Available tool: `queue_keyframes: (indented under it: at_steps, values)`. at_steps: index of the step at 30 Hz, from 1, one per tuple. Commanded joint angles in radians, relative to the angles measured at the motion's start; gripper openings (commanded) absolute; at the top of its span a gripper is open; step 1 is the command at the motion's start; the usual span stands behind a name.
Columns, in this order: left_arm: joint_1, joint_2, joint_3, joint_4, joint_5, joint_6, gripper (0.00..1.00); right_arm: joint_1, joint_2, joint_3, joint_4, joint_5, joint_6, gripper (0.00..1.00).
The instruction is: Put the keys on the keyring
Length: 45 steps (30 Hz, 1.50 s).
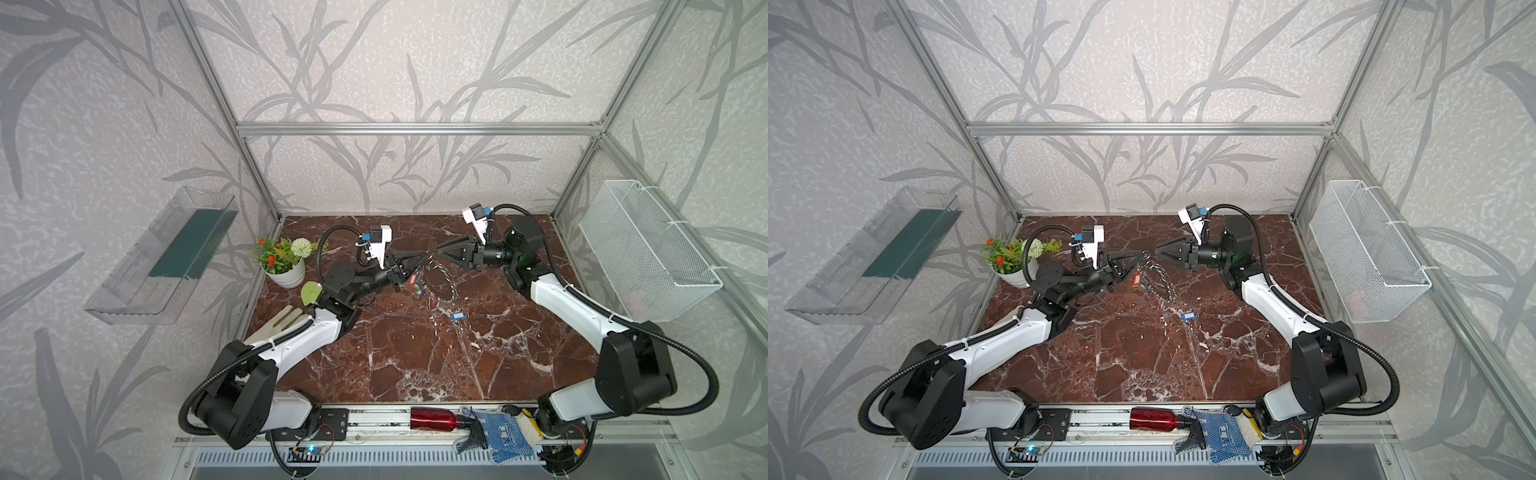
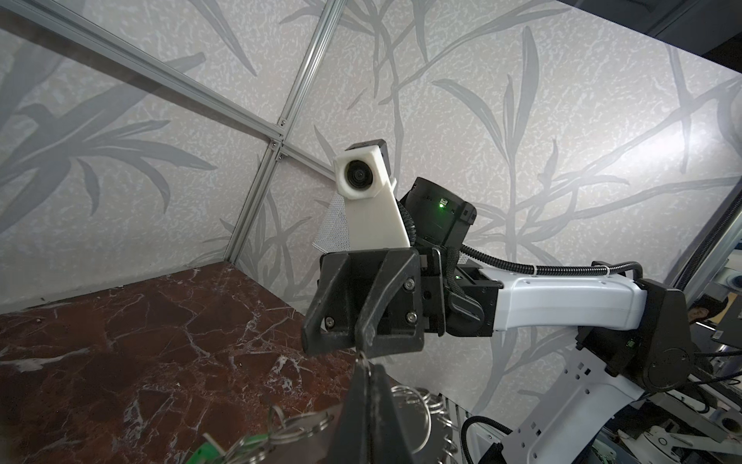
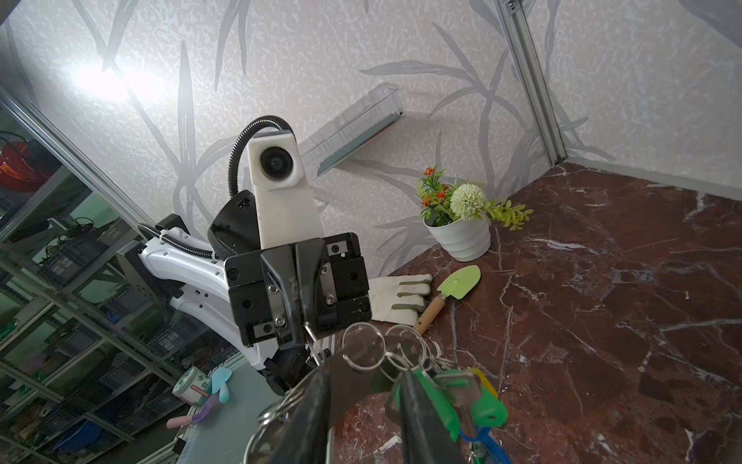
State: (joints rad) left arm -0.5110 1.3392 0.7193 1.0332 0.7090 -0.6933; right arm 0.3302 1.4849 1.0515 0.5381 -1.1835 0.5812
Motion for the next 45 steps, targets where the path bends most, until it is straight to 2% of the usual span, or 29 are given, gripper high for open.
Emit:
queue_keyframes:
  at_steps: [1,14,36,41,45]
  values:
    - [0.002,-0.005,0.052,0.095,0.026,-0.018,0.00,0.000,-0.034,0.019,0.045,-0.015,0.017,0.33]
    - [0.000,-0.002,0.056,0.101,0.037,-0.028,0.00,0.045,-0.006,0.028,0.072,-0.047,0.040,0.31]
    - [-0.006,0.015,0.070,0.082,0.048,-0.014,0.00,0.049,0.023,0.015,0.160,-0.071,0.121,0.17]
    - [-0.005,0.019,0.070,0.074,0.050,-0.009,0.00,0.050,0.027,0.011,0.182,-0.071,0.136,0.12]
    - [-0.003,0.019,0.059,0.058,0.049,-0.005,0.00,0.048,0.032,0.011,0.186,-0.069,0.142,0.00]
